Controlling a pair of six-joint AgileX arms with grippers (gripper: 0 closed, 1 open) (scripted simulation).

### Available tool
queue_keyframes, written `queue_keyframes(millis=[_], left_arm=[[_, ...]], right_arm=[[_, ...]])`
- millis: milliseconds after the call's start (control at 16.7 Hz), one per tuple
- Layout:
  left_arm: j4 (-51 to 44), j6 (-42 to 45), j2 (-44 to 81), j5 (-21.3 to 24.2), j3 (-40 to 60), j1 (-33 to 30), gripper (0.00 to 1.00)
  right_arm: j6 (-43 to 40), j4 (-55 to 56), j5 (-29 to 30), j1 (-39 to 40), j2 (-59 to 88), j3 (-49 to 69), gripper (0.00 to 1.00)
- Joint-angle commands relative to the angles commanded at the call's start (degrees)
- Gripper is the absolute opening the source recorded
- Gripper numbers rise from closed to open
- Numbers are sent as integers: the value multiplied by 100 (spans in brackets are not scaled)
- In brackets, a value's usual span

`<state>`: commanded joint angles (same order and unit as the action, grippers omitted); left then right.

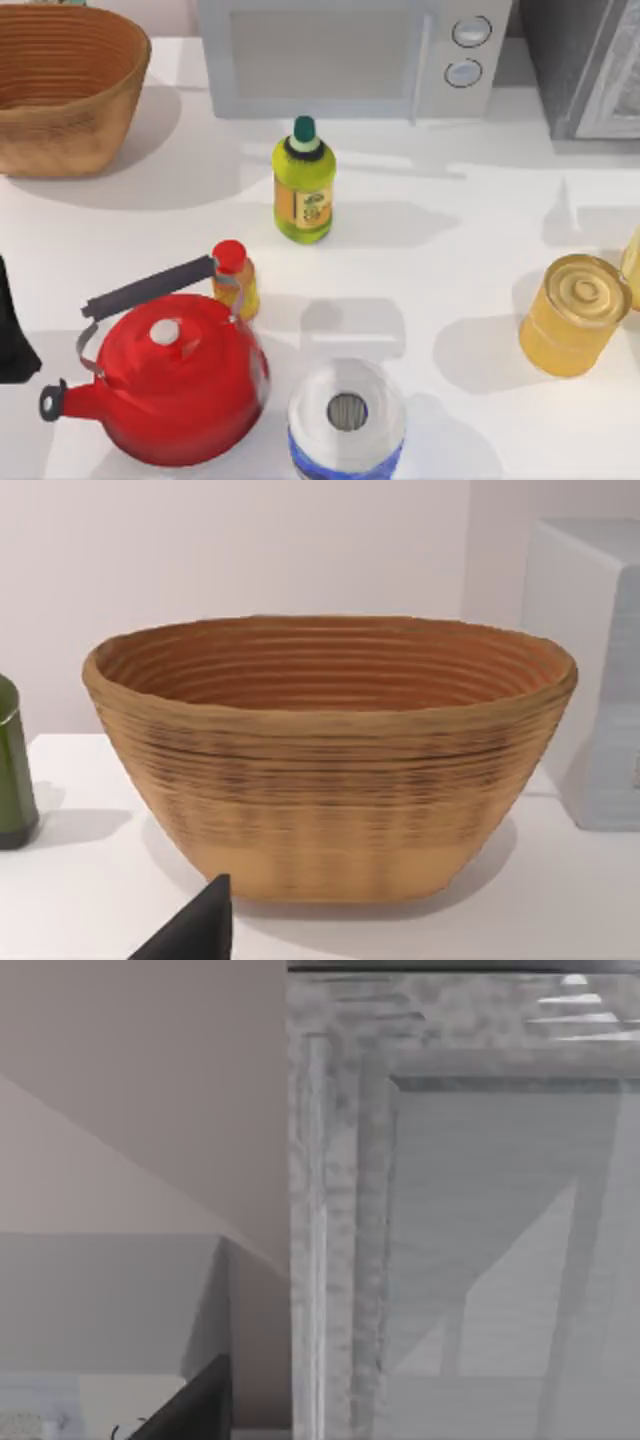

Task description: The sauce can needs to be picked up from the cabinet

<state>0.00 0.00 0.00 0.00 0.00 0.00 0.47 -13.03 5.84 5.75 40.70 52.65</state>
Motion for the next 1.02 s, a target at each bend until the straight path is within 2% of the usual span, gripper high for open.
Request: queue_keyframes(millis=[300, 600, 780, 1020], left_arm=[[0, 0, 0, 0, 0, 0, 100], [0, 0, 0, 0, 0, 0, 100], [0, 0, 0, 0, 0, 0, 100], [0, 0, 0, 0, 0, 0, 100]], right_arm=[[22, -573, 278, 245, 1817, 2382, 100], [37, -960, 475, 420, 3095, 4122, 100], [42, -1073, 534, 475, 3481, 4647, 100], [43, -1089, 543, 483, 3535, 4715, 100]])
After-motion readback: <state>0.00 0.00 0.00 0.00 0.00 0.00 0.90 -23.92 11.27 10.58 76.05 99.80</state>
